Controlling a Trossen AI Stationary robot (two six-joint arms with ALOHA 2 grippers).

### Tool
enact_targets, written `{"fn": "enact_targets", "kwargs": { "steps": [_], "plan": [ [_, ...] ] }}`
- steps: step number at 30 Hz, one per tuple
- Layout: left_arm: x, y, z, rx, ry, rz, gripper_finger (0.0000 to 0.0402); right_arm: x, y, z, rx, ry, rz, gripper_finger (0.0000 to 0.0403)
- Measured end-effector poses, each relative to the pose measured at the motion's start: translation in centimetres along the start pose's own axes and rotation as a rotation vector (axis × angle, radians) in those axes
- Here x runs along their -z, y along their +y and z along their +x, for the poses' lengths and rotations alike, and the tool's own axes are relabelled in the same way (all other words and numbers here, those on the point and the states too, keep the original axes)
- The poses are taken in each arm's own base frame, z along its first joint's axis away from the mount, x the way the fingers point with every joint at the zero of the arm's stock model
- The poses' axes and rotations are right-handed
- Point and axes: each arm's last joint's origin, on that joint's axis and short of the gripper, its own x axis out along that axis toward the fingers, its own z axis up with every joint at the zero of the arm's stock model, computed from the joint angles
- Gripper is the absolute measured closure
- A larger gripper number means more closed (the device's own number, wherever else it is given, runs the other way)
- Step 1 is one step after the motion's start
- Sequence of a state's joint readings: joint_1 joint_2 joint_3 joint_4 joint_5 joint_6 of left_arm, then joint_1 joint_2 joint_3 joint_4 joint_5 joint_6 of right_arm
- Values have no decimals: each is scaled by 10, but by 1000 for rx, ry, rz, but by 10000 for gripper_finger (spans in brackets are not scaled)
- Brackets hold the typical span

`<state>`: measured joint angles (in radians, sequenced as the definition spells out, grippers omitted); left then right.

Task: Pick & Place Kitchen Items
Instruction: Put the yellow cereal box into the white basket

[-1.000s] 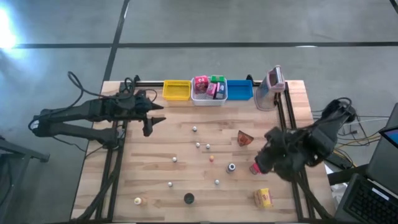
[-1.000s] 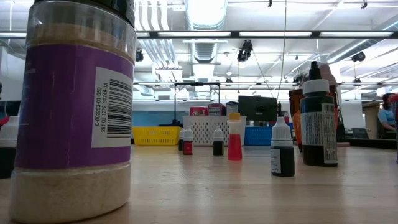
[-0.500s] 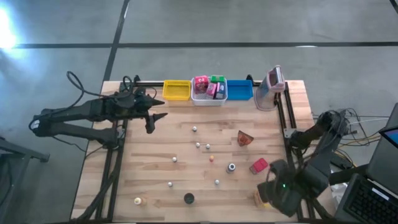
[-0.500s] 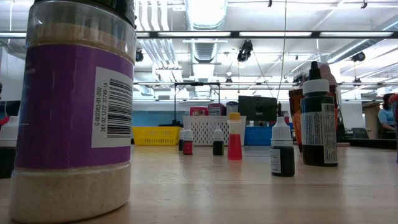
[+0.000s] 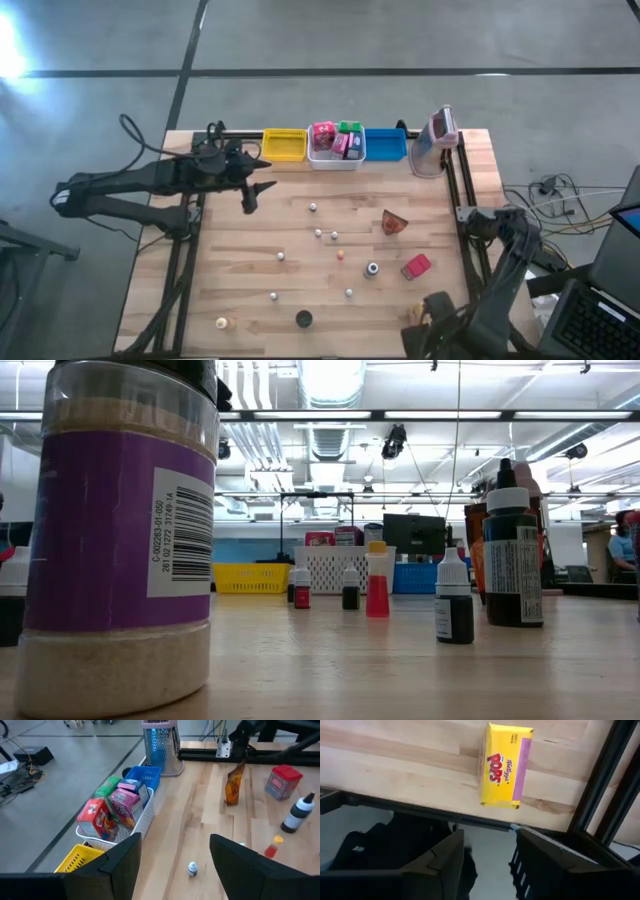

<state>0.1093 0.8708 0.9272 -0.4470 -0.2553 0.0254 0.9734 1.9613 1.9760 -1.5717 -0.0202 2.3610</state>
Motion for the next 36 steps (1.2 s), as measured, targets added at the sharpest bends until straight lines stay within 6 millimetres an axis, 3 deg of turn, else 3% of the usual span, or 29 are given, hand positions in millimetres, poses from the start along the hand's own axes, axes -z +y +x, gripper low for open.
{"fn": "enact_targets", "kwargs": {
  "steps": [5, 17, 36],
  "plan": [
    [-4, -1, 5, -5, -33, -9, 161, 14, 4, 20, 34, -37, -14, 194],
    [-5, -2, 9, -5, -37, -37, 161, 13, -2, 41, 62, -133, -26, 126],
    [-5, -2, 10, -6, -35, -62, 161, 13, -4, 63, 41, -177, -40, 126]
  ]
}}
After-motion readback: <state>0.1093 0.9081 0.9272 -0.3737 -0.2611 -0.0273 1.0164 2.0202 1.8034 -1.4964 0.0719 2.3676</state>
